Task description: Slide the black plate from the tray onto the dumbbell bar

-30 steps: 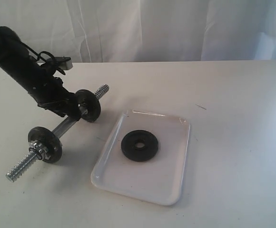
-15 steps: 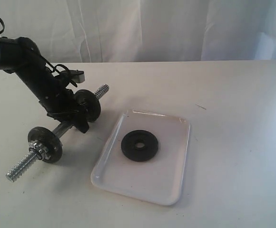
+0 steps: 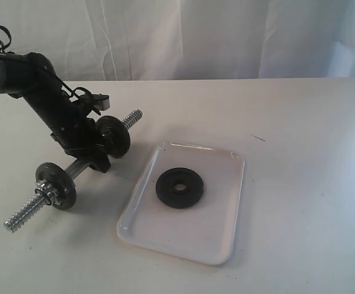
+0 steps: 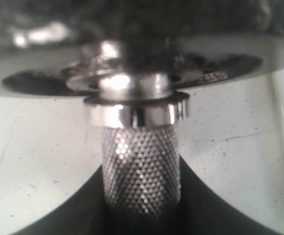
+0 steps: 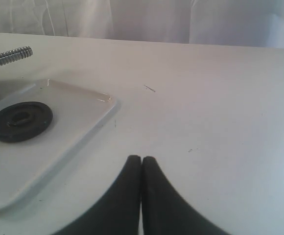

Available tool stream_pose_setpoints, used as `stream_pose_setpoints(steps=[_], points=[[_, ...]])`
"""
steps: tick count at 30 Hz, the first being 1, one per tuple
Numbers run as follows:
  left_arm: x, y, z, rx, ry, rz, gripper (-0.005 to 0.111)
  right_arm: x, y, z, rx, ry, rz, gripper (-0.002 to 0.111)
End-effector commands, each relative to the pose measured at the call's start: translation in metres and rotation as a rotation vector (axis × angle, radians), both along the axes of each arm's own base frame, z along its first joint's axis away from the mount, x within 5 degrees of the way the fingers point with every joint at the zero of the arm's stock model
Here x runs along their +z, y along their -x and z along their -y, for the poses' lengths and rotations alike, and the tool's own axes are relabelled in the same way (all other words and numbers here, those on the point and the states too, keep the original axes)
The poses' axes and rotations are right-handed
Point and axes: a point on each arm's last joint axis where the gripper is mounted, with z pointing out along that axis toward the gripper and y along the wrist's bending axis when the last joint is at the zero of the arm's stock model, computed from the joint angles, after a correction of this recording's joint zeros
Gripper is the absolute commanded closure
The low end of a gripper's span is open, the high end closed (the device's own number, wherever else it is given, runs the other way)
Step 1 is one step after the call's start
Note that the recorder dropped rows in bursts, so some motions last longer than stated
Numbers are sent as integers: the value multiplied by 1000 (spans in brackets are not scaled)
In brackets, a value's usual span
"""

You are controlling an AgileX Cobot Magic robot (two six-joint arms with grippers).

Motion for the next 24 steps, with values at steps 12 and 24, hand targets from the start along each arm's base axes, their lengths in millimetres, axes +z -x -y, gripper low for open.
stream_pose_setpoints(steps=[12, 24], points=[[36, 8, 5, -109, 73, 79, 107, -1, 0, 0, -5, -1, 7, 108], [86, 22, 3, -158, 112, 168, 107, -1, 0, 0, -5, -1, 7, 108]])
